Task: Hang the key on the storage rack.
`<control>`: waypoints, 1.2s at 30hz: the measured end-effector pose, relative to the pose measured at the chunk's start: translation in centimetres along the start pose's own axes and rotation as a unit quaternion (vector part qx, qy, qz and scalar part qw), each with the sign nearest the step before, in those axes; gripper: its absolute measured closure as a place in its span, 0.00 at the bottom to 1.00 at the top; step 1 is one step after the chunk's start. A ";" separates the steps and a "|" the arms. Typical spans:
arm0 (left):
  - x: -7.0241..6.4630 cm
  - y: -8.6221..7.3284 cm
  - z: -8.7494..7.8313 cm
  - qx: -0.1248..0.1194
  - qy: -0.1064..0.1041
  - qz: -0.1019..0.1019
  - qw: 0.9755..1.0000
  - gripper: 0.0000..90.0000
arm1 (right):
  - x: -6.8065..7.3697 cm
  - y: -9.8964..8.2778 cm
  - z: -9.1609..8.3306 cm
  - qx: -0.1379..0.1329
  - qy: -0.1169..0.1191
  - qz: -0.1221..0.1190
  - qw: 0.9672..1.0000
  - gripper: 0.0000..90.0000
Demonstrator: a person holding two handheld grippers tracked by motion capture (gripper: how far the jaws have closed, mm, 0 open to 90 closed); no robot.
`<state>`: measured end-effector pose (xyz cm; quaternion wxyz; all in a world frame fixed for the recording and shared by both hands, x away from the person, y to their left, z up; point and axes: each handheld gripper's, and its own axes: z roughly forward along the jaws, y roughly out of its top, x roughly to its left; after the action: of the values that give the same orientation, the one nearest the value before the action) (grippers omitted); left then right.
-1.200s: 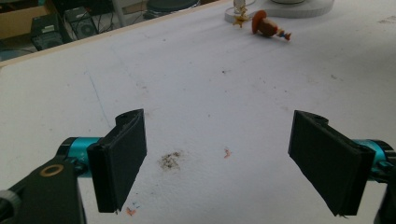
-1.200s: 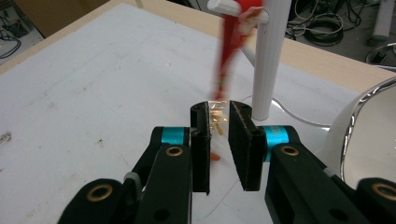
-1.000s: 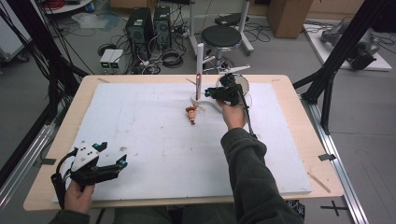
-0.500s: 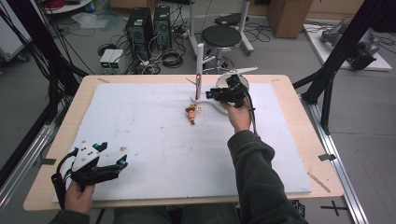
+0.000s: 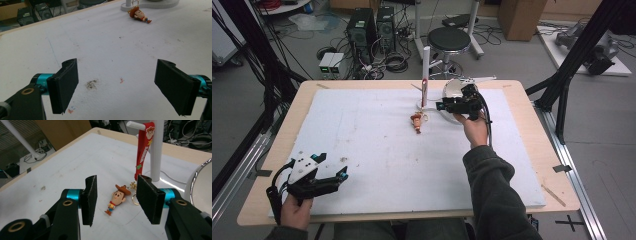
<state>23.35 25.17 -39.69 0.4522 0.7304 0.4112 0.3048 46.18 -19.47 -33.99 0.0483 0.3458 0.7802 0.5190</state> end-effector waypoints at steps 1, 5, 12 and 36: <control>0.0 0.0 0.0 0.000 -0.001 0.001 1.000 0.22 | 0.1 0.0 -0.1 -0.001 0.000 0.001 1.000 0.55; -0.1 0.0 -0.1 0.000 0.000 0.001 1.000 0.22 | 0.4 -0.1 -0.4 -0.002 0.003 -0.003 1.000 0.50; 0.0 0.0 -0.1 0.001 0.000 -0.001 1.000 0.22 | 0.5 -0.5 -1.0 -0.009 0.009 -0.004 1.000 0.45; 0.1 -0.1 -0.1 0.002 0.002 -0.003 1.000 0.22 | 1.4 -1.9 -3.0 -0.027 0.005 -0.015 0.999 0.25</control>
<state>23.27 25.27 -39.69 0.4512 0.7295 0.4146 0.3039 42.95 -21.37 -33.82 0.0618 0.3297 0.7712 0.5411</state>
